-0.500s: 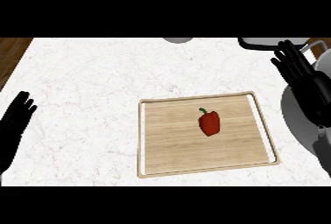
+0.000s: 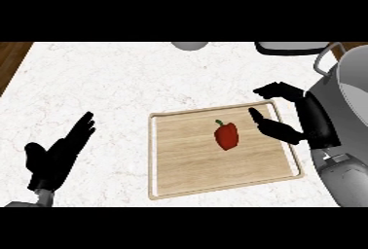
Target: Pick the bell pepper from the tray and place it in the pot
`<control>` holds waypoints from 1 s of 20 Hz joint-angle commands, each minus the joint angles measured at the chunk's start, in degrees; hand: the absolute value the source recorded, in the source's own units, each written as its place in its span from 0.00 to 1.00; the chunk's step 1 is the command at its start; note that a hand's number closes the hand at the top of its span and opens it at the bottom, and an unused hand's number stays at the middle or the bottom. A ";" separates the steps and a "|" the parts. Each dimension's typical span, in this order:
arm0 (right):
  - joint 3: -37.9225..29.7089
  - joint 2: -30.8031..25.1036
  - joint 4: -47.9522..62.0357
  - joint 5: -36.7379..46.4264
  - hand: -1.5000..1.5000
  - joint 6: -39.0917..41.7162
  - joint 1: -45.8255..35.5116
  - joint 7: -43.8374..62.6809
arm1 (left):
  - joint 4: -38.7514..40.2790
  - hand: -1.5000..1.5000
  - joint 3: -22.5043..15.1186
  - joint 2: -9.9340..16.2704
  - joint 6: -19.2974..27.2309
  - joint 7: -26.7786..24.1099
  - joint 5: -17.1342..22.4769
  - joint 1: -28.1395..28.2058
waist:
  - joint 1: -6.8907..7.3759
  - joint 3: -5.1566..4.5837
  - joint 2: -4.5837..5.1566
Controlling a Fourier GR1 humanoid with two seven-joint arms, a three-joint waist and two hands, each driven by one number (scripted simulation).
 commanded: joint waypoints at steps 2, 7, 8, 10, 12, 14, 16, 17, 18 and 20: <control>2.08 11.08 -3.41 9.92 0.00 -18.29 5.16 -14.49 | 2.13 0.50 -3.49 -2.67 -0.98 1.82 -0.58 -1.42 | -0.65 0.49 -0.07; 9.08 13.76 -14.32 18.51 0.00 -22.77 11.11 -9.80 | 7.53 0.50 -5.55 -8.00 0.39 0.25 -3.91 -5.20 | 0.84 0.23 -0.27; 11.79 14.63 -12.43 23.64 0.00 -21.94 8.62 -3.59 | 2.22 0.50 -5.94 -7.43 0.50 5.92 -3.09 -4.87 | 1.56 0.25 -0.29; 9.10 9.49 -13.93 21.67 0.00 -13.83 6.84 7.20 | 6.25 0.50 -5.69 -7.45 -0.30 0.23 -4.46 -3.22 | 1.45 0.17 -0.25; 12.28 10.13 -15.77 26.13 0.00 -13.21 8.73 16.24 | 2.97 0.50 -5.07 -6.30 0.18 3.46 -3.94 -4.32 | 1.21 0.13 -0.48; 9.55 7.65 -20.64 23.88 0.00 -6.87 6.10 25.46 | 1.69 0.50 -4.35 -5.96 -0.53 4.26 -2.78 -4.11 | 1.26 0.14 -0.58; 6.92 8.77 -20.49 22.25 0.00 -3.51 1.83 31.62 | 6.40 0.50 -4.45 -7.14 -1.10 0.53 -4.46 -5.46 | 1.45 0.17 -0.25; 6.76 10.64 -20.34 20.26 0.00 -2.44 0.58 32.99 | 7.30 0.50 -4.69 -8.55 -1.20 1.05 -3.85 -5.39 | 1.68 0.20 -0.17; 8.48 13.86 -17.70 23.04 0.00 -2.83 -2.52 36.54 | 7.40 0.50 -5.32 -9.04 -0.39 0.16 -5.36 -5.19 | 2.04 0.20 -0.15; 5.78 14.15 -14.44 19.84 0.00 -2.23 -0.72 34.53 | 7.72 0.50 -3.74 -7.86 -2.75 1.24 -4.22 -6.73 | 2.05 0.26 -0.05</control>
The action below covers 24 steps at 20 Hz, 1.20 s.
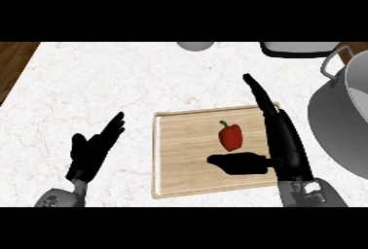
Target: Pick the bell pepper from the tray and place it in the pot
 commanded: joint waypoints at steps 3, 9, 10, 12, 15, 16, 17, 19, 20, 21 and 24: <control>-1.57 3.91 5.97 -4.16 0.00 6.35 -3.97 9.36 | 2.26 0.50 0.35 -1.25 -0.73 0.08 -1.20 -1.88 | 0.54 0.08 0.20; -2.94 -1.45 15.39 -11.37 0.00 18.31 -2.52 3.91 | 2.36 0.50 1.44 -0.29 -2.22 -1.89 -1.45 -0.34 | 0.59 0.10 0.27; -2.40 -1.12 18.48 -10.78 0.00 17.95 -0.61 -0.09 | 4.05 0.50 0.59 -3.16 0.46 -2.26 -2.99 -0.88 | 0.47 0.11 0.31; -3.74 1.98 21.41 -7.51 0.00 17.35 -1.36 -1.45 | -0.73 0.50 1.40 -2.82 -1.46 2.02 -2.15 -0.47 | 0.49 0.11 0.14; -7.26 0.56 21.90 -6.03 0.00 19.47 -0.44 -5.88 | 0.72 0.50 3.85 -1.39 -4.46 -0.30 -2.71 0.98 | 0.41 0.10 0.13; -6.61 3.52 20.07 -3.31 0.00 18.58 0.46 -3.40 | 3.00 0.50 5.78 -2.56 -5.02 0.26 -3.17 -2.32 | 0.28 0.10 0.12; -6.31 1.41 21.26 -2.97 0.00 16.29 4.01 -9.47 | -3.41 0.50 2.75 -3.18 -2.39 2.62 -3.85 1.86 | 0.39 0.12 0.08; -6.95 0.78 15.74 -1.94 0.00 17.10 6.90 -8.43 | 0.03 0.50 3.86 -4.21 -2.79 0.29 -5.26 0.45 | 0.14 0.10 0.07; -8.27 2.34 22.69 -1.20 0.00 14.54 5.28 -13.55 | 2.23 0.50 3.89 -4.28 -3.55 -1.19 -5.34 0.80 | 0.27 0.10 0.14; -11.74 1.23 26.61 -4.49 0.00 17.38 2.63 -16.22 | -3.70 0.50 5.62 -1.15 -5.15 3.28 -3.37 1.65 | 0.53 0.12 0.13; -11.01 4.60 26.73 -5.02 0.00 17.00 5.64 -18.94 | -0.14 0.50 3.05 -5.67 -3.03 1.18 -7.23 0.45 | 0.31 0.11 0.14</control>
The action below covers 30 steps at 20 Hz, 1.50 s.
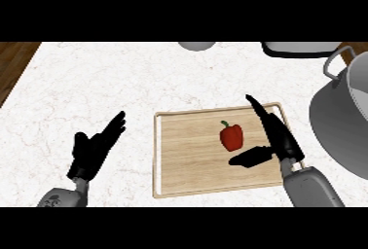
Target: Pick the bell pepper from the tray and place it in the pot
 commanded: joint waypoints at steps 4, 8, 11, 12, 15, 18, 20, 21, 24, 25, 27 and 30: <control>-4.06 2.60 3.16 -5.77 0.00 2.42 4.71 -12.03 | -0.01 0.50 0.42 -2.46 0.91 3.01 -1.72 -2.40 | -0.14 0.02 0.01; -6.50 4.45 2.50 -10.64 0.00 5.39 4.39 -13.18 | -4.81 0.50 0.82 -0.66 -0.96 1.63 -1.30 3.81 | 0.16 0.02 -0.10; -8.27 6.43 6.55 -11.41 0.00 5.86 2.49 -14.71 | 0.80 0.50 4.01 -1.53 -2.73 1.72 -0.31 -2.04 | -0.04 0.00 0.01; -10.51 6.45 12.60 -12.25 0.00 6.61 -0.91 -17.37 | -0.99 0.50 2.14 -2.21 -2.20 -0.25 -1.93 1.57 | 0.21 0.01 0.04; -9.66 9.22 13.93 -11.42 0.00 5.47 0.33 -18.09 | -1.18 0.50 4.79 0.11 -5.13 0.17 -0.89 1.97 | 0.12 0.00 0.00; -10.78 10.38 15.61 -11.84 0.00 5.71 0.98 -19.75 | -0.35 0.50 4.69 -2.23 -4.70 1.51 -2.44 0.05 | -0.03 0.00 -0.01; -13.29 9.36 23.75 -13.50 0.00 8.39 -1.95 -24.41 | 1.87 0.50 5.39 -2.41 -4.57 -0.35 -2.78 -1.39 | 0.07 0.00 0.06; -11.56 12.04 25.89 -11.22 0.00 5.33 -1.37 -27.74 | 1.77 0.50 3.45 -3.85 -2.87 0.49 -4.83 -1.81 | 0.10 0.01 0.07; -7.04 9.50 30.00 -2.77 1.00 3.41 -4.59 -31.64 | 3.81 0.50 3.71 -3.91 -3.93 -1.60 -4.07 -1.73 | 0.80 0.02 0.43; -7.83 7.27 29.26 -3.17 1.00 4.89 -2.23 -36.04 | 2.94 0.50 5.22 -2.73 -4.67 0.38 -2.88 -2.45 | 0.36 0.03 0.21; -9.07 10.27 31.49 -5.20 1.00 4.12 -1.06 -36.06 | -4.26 0.50 4.91 -2.37 -4.32 3.68 -2.28 1.00 | 0.58 0.04 0.04; -10.97 11.00 31.21 -8.83 1.00 7.18 -2.58 -36.86 | 2.60 0.50 4.80 -4.14 -3.10 0.82 -4.27 -2.58 | 0.04 0.01 0.16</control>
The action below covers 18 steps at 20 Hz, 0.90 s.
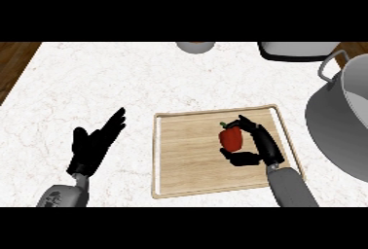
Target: Pick the bell pepper from the tray and place it in the pot
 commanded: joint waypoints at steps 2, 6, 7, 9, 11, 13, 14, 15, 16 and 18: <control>-1.34 3.61 9.18 -1.07 1.00 -0.41 -1.24 -4.42 | 0.96 0.50 -0.14 -0.35 -0.65 -0.83 -0.32 0.63 | 0.81 1.08 1.51; -9.87 -8.97 3.38 -8.86 1.00 7.27 8.98 -11.33 | 0.04 0.50 0.58 -0.04 0.51 -1.40 -0.60 2.56 | -1.94 1.08 1.01; -13.39 -13.03 3.91 -10.53 1.00 8.07 10.36 -12.59 | -0.19 0.50 1.65 0.80 0.29 -0.60 0.19 2.52 | -3.46 1.16 0.93; -18.73 -17.92 5.36 -13.64 1.00 9.58 13.24 -15.19 | 0.43 0.50 2.77 0.09 1.64 -1.04 0.61 2.64 | -6.53 1.30 1.27; -23.44 -23.20 5.72 -16.55 1.00 12.20 15.96 -18.27 | 0.06 0.50 3.87 1.35 1.84 -1.62 0.53 3.92 | -7.31 1.37 0.94; -28.10 -26.87 7.89 -20.39 1.00 16.19 19.29 -22.13 | -0.38 0.50 3.29 0.42 2.11 -1.58 0.56 4.54 | -6.93 1.51 0.96; -30.37 -30.16 9.59 -21.14 1.00 17.74 20.30 -23.83 | -0.97 0.50 3.47 1.26 1.07 -1.64 0.91 3.78 | -5.75 1.48 1.10; -32.26 -33.23 11.24 -21.84 1.00 19.79 21.32 -25.78 | -0.41 0.50 2.64 0.05 1.99 -1.55 0.23 4.01 | -5.26 1.48 1.25; -34.53 -34.74 13.88 -22.53 1.00 20.02 22.02 -28.49 | -1.55 0.50 2.80 1.08 0.80 -1.54 0.64 3.55 | -3.74 1.53 1.26; -36.98 -39.46 18.02 -22.87 1.00 23.91 24.65 -32.89 | -1.09 0.50 2.37 0.77 0.51 -1.44 0.55 3.71 | -2.80 1.50 1.28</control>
